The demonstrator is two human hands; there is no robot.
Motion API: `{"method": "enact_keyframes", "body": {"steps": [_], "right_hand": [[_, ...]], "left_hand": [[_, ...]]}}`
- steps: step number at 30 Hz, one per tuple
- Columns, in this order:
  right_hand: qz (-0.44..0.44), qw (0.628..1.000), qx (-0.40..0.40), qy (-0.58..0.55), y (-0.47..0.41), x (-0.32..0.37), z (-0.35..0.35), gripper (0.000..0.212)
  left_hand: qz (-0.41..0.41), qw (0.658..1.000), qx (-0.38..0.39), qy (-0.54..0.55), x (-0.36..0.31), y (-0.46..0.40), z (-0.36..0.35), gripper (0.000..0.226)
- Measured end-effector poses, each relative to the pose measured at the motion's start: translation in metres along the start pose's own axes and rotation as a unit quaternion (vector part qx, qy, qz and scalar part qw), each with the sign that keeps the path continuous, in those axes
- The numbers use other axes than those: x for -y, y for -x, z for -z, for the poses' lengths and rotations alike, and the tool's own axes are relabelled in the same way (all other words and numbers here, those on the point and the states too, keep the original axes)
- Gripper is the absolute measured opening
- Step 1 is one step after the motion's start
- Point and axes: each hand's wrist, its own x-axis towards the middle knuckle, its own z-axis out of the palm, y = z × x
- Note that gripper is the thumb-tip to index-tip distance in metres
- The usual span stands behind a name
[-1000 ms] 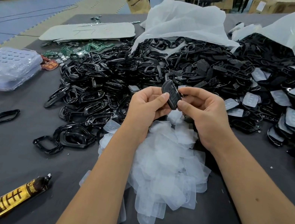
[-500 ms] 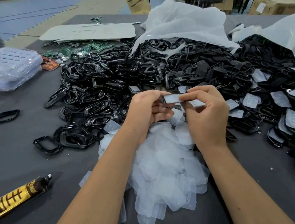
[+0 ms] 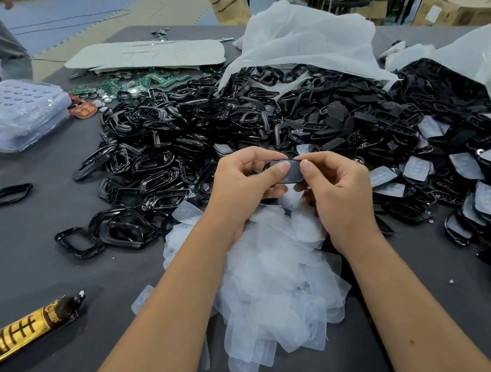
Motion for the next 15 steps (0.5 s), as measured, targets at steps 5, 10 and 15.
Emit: {"method": "enact_keyframes", "body": {"steps": [5, 10, 15], "right_hand": [[0.005, 1.000, -0.007, -0.008, 0.0003, -0.0010, -0.0012, 0.011], [-0.009, 1.000, -0.006, -0.025, 0.0005, 0.0000, -0.0003, 0.008], [-0.027, 0.999, 0.001, -0.036, -0.0009, -0.0015, 0.0009, 0.004]], "left_hand": [[-0.020, 1.000, -0.008, -0.023, 0.0010, 0.0003, -0.0019, 0.013], [-0.030, 0.999, -0.002, -0.022, 0.0016, 0.0000, -0.0015, 0.016], [-0.032, 0.999, 0.008, -0.028, 0.0019, -0.0005, -0.0010, 0.017]]}}
